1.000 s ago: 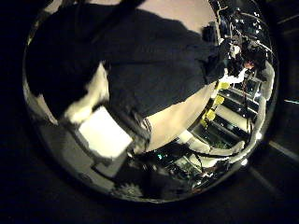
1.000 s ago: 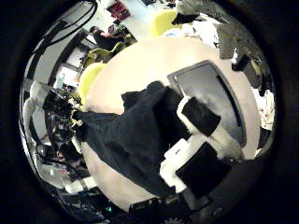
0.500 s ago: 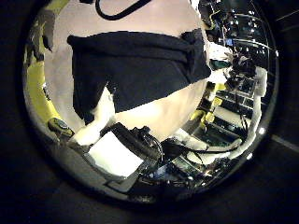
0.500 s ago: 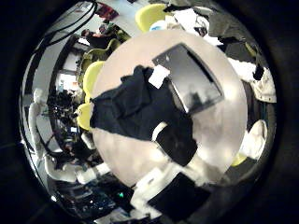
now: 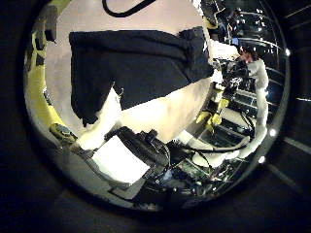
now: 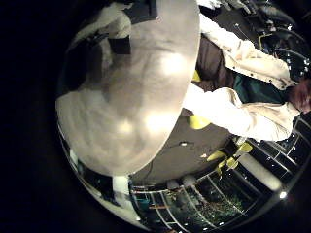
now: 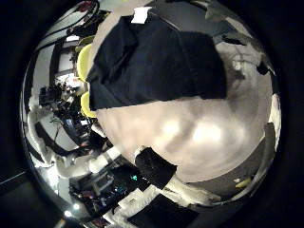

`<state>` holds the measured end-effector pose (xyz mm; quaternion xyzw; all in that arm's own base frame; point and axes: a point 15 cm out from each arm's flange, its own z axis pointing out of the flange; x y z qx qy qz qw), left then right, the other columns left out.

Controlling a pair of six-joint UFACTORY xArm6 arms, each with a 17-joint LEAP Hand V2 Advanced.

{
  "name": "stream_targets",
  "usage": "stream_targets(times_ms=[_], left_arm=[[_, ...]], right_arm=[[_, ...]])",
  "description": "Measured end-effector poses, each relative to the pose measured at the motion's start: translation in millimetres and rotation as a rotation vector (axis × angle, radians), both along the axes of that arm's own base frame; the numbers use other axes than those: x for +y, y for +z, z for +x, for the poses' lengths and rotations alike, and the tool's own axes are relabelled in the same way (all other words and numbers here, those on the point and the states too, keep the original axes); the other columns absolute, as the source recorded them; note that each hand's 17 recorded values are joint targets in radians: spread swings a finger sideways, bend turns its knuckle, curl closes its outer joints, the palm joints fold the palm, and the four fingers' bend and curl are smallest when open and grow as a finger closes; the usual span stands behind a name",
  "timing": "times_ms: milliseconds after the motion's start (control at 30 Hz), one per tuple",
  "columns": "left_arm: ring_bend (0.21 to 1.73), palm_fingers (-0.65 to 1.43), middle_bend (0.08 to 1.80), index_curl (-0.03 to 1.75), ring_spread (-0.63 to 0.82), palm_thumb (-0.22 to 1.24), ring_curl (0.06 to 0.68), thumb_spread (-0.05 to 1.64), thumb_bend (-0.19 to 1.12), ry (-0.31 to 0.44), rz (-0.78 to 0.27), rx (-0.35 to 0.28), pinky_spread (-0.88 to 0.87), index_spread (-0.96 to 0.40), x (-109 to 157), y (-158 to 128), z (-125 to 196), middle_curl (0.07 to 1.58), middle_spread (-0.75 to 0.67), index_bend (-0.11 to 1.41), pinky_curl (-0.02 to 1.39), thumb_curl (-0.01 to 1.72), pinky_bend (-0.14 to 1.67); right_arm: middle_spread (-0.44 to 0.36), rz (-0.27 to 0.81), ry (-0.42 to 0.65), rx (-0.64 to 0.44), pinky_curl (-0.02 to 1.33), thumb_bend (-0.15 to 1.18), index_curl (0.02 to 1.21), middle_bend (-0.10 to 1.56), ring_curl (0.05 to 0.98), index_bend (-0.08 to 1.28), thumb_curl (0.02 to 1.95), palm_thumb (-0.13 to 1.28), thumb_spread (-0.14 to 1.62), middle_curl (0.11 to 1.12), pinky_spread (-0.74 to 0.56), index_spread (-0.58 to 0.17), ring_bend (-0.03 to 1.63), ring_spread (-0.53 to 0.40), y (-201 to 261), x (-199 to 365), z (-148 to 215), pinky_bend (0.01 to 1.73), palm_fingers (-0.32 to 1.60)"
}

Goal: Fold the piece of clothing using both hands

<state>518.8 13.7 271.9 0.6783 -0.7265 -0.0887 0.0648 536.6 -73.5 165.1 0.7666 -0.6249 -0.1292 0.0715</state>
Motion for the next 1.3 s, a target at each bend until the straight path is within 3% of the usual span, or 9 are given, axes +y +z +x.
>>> stream_targets(times_ms=[167, 233, 333, 367, 500, 600, 800, 967, 1300], left_arm=[[0.85, 0.18, 0.19, 0.55, -0.07, 0.57, 0.347, 1.12, -0.02, -0.010, -0.010, 0.013, -0.19, -0.07, -5, -3, -6, 0.53, 0.05, 0.18, 0.65, 0.42, 0.61], [0.84, 0.19, 0.20, 0.54, -0.06, 0.57, 0.343, 1.12, -0.02, -0.016, -0.011, 0.017, -0.17, -0.07, -6, -3, -8, 0.52, 0.05, 0.18, 0.65, 0.42, 0.60], [0.84, 0.19, 0.19, 0.52, -0.06, 0.57, 0.339, 1.13, -0.02, -0.018, -0.011, 0.019, -0.16, -0.07, -7, -3, -10, 0.51, 0.05, 0.18, 0.64, 0.41, 0.58], [0.84, 0.19, 0.19, 0.51, -0.06, 0.57, 0.337, 1.13, -0.02, -0.020, -0.011, 0.020, -0.15, -0.07, -7, -3, -11, 0.50, 0.05, 0.18, 0.64, 0.41, 0.58], [0.82, 0.20, 0.19, 0.50, -0.05, 0.57, 0.330, 1.13, -0.02, -0.028, -0.012, 0.035, -0.14, -0.06, -11, -10, -15, 0.48, 0.05, 0.18, 0.63, 0.41, 0.56], [0.81, 0.20, 0.20, 0.49, -0.05, 0.57, 0.327, 1.13, -0.02, -0.037, -0.013, 0.061, -0.13, -0.06, -15, -21, -23, 0.48, 0.06, 0.18, 0.62, 0.41, 0.55], [0.80, 0.21, 0.19, 0.47, -0.03, 0.57, 0.317, 1.14, -0.02, -0.041, -0.037, 0.096, -0.09, -0.06, -25, -54, -45, 0.46, 0.06, 0.18, 0.60, 0.40, 0.50], [0.79, 0.22, 0.19, 0.46, -0.03, 0.57, 0.310, 1.14, -0.02, -0.052, -0.059, 0.089, -0.08, -0.06, -40, -85, -59, 0.45, 0.06, 0.18, 0.59, 0.40, 0.48], [0.77, 0.24, 0.20, 0.44, -0.03, 0.57, 0.299, 1.14, -0.02, -0.074, -0.089, 0.121, -0.07, -0.06, -69, -122, -65, 0.43, 0.06, 0.18, 0.58, 0.40, 0.46]], right_arm=[[-0.098, -0.002, 0.014, 0.011, 0.53, -0.02, 0.39, 0.54, 0.398, 0.18, 0.33, 0.34, 1.06, 0.46, 0.11, -0.251, 1.06, -0.114, -21, 9, 4, 0.80, 0.27], [-0.159, -0.003, 0.017, 0.017, 0.51, -0.01, 0.38, 0.53, 0.391, 0.19, 0.33, 0.38, 1.05, 0.45, 0.07, -0.251, 1.09, -0.138, -24, 10, 3, 0.81, 0.35], [-0.245, -0.028, 0.035, 0.020, 0.50, 0.02, 0.37, 0.62, 0.391, 0.19, 0.36, 0.50, 1.06, 0.48, -0.14, -0.280, 1.16, -0.216, -24, 7, 3, 0.96, 0.79], [-0.247, -0.040, 0.042, 0.022, 0.49, 0.04, 0.39, 0.74, 0.395, 0.24, 0.39, 0.59, 1.06, 0.52, -0.23, -0.320, 1.17, -0.228, -24, 6, 3, 0.98, 1.09], [-0.222, -0.067, 0.046, 0.037, 0.58, 0.10, 0.55, 0.91, 0.457, 0.54, 0.44, 0.77, 1.05, 0.61, -0.27, -0.366, 1.19, -0.221, -23, -7, -2, 1.05, 1.35], [-0.193, -0.087, 0.042, 0.032, 0.64, 0.13, 0.66, 1.06, 0.501, 0.78, 0.49, 0.90, 1.05, 0.68, -0.25, -0.366, 1.26, -0.220, -18, -18, -2, 1.14, 1.28], [-0.168, -0.087, -0.030, 0.056, 0.75, 0.13, 0.77, 1.22, 0.575, 0.95, 0.54, 0.98, 1.08, 0.75, -0.23, -0.341, 1.37, -0.218, 10, -61, -24, 1.24, 1.14], [-0.154, -0.092, -0.110, 0.031, 0.82, 0.10, 0.81, 1.27, 0.615, 1.00, 0.58, 1.00, 1.09, 0.77, -0.22, -0.325, 1.41, -0.216, 42, -106, -42, 1.26, 1.08], [-0.143, -0.085, -0.096, -0.071, 0.93, 0.05, 0.85, 1.29, 0.662, 1.02, 0.62, 1.01, 1.12, 0.79, -0.20, -0.309, 1.42, -0.215, 89, -99, -34, 1.24, 1.04]])
